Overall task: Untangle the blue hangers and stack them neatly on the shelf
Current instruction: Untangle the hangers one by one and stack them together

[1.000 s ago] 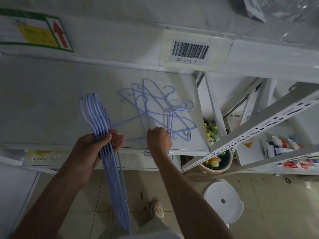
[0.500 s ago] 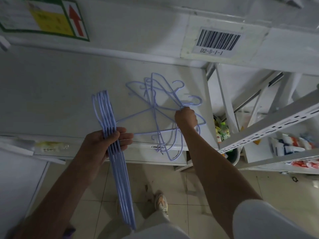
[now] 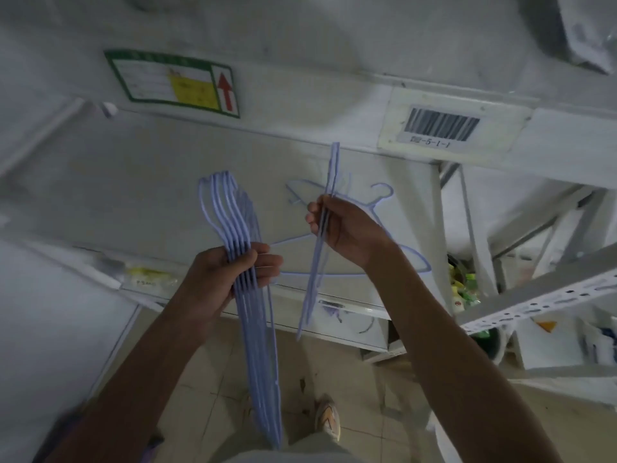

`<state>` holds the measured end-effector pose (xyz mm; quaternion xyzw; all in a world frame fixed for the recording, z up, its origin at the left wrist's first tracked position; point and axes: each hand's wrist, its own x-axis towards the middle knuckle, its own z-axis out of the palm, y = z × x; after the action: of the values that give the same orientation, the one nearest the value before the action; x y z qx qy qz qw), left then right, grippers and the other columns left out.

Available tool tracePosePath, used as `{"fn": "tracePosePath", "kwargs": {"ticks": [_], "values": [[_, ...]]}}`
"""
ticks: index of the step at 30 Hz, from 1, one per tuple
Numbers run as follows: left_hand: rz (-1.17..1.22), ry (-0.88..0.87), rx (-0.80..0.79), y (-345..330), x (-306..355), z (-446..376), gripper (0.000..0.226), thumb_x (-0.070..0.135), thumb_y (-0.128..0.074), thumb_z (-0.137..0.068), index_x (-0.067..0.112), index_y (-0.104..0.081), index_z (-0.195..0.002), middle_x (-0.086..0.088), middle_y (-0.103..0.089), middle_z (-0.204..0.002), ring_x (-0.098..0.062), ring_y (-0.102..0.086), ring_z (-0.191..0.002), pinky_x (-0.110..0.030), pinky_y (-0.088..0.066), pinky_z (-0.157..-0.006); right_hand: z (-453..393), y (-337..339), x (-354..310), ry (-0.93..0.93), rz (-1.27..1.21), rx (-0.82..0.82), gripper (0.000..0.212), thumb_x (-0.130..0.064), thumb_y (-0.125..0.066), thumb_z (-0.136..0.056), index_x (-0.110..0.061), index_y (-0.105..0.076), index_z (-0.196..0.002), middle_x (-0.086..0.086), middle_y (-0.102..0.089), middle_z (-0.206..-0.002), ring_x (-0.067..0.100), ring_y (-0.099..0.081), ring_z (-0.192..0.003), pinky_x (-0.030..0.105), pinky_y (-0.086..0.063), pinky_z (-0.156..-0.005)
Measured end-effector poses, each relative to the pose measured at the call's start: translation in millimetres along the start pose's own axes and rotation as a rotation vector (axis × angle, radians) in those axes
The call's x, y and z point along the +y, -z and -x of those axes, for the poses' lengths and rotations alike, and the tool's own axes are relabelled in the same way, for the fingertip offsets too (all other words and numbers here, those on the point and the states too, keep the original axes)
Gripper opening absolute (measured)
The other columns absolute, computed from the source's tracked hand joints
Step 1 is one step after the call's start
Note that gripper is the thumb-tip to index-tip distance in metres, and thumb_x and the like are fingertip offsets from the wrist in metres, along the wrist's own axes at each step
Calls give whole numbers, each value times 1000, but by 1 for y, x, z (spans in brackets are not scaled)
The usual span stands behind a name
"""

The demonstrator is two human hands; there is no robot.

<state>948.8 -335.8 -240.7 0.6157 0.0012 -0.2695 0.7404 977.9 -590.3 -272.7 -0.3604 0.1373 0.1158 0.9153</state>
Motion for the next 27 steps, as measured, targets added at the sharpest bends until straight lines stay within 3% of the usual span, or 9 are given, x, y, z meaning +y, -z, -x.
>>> {"fn": "tracePosePath", "kwargs": {"ticks": [4, 7, 10, 15, 19, 22, 27], "values": [[-51, -44, 45, 13, 21, 25, 22, 4, -46, -104, -1, -66, -112, -16, -78, -103, -26, -78, -92, -31, -63, -79, -10, -32, -3, -95, 289, -30, 20, -11, -42, -108, -6, -61, -102, 7, -72, -70, 25, -77, -70, 32, -64, -67], [-52, -60, 94, 28, 33, 35, 21, 6, -50, -102, 1, -69, -110, -19, -78, -105, -29, -77, -96, -29, -62, -78, -11, -42, 8, -160, 414, -107, 22, -12, -45, -107, -3, -66, -109, 13, -80, -90, 26, -79, -79, 32, -65, -71], [-24, -31, 103, 43, 38, 34, 20, 3, -52, -102, -2, -69, -110, -21, -77, -107, -29, -76, -100, -28, -61, -77, -1, -53, 32, -207, 455, -175, 25, -13, -48, -106, -3, -71, -109, 17, -79, -104, 28, -78, -91, 35, -64, -86], [19, 82, 68, 70, 34, 24, 23, 3, -57, -100, -6, -67, -119, -21, -75, -114, -31, -75, -105, -29, -62, -78, 28, -80, 87, -304, 431, -130, 25, -19, -57, -100, -7, -78, -107, 17, -78, -108, 28, -78, -90, 31, -64, -74], [-212, 79, 121, 101, 26, 26, 19, 7, -70, -92, 0, -74, -110, -12, -80, -100, -27, -77, -96, -35, -62, -80, 39, -111, 139, -257, 561, -16, 23, -22, -62, -98, -4, -76, -103, 14, -77, -99, 25, -75, -83, 35, -63, -75], [-314, 56, 125, 134, 18, 37, 18, 10, -81, -82, 5, -79, -100, -11, -81, -94, -26, -78, -93, -33, -62, -82, 42, -136, 175, -251, 530, -34, 32, -19, -55, -102, 6, -68, -117, 24, -72, -109, 35, -70, -98, 48, -57, -97], [-201, 45, 138, 185, 0, 51, 14, 7, -78, -85, 5, -79, -99, -14, -80, -97, -29, -78, -93, -38, -62, -84, 47, -170, 214, -174, 563, -25, 38, -16, -51, -105, 10, -62, -131, 31, -67, -126, 43, -68, -111, 41, -60, -93]]}}
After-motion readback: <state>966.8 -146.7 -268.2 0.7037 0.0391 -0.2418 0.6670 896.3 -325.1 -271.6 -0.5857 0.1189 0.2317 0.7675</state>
